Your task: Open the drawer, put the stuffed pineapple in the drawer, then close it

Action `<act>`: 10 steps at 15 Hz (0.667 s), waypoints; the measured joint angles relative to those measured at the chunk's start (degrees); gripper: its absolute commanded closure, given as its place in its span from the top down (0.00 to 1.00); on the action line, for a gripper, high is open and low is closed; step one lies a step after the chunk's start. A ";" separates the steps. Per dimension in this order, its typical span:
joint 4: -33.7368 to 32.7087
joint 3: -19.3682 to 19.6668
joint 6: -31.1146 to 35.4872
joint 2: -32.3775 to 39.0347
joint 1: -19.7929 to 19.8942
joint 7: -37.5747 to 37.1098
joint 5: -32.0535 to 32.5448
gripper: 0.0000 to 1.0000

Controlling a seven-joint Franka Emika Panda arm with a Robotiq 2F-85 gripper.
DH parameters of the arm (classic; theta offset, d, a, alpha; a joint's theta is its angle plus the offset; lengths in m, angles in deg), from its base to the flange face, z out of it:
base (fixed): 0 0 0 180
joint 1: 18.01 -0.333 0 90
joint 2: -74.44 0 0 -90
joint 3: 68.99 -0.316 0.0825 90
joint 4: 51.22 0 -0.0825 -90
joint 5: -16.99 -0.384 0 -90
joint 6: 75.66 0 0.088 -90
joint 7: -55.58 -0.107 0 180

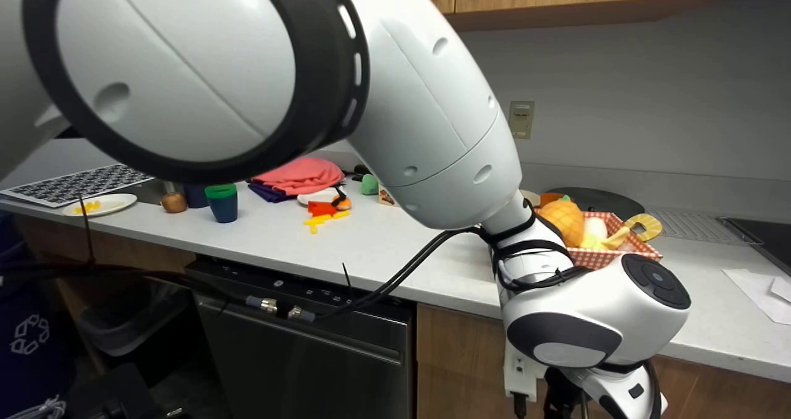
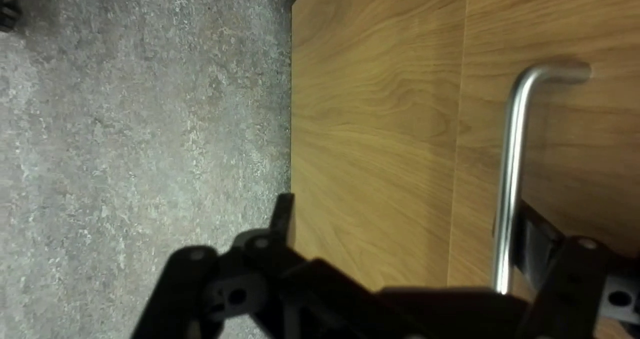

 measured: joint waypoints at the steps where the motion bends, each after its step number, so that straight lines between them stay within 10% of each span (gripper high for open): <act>1: -0.04 0.51 -0.69 -0.09 -0.27 -0.66 0.00 1.00; 10: 4.82 3.88 -0.96 -2.91 -1.51 -0.42 -2.46 1.00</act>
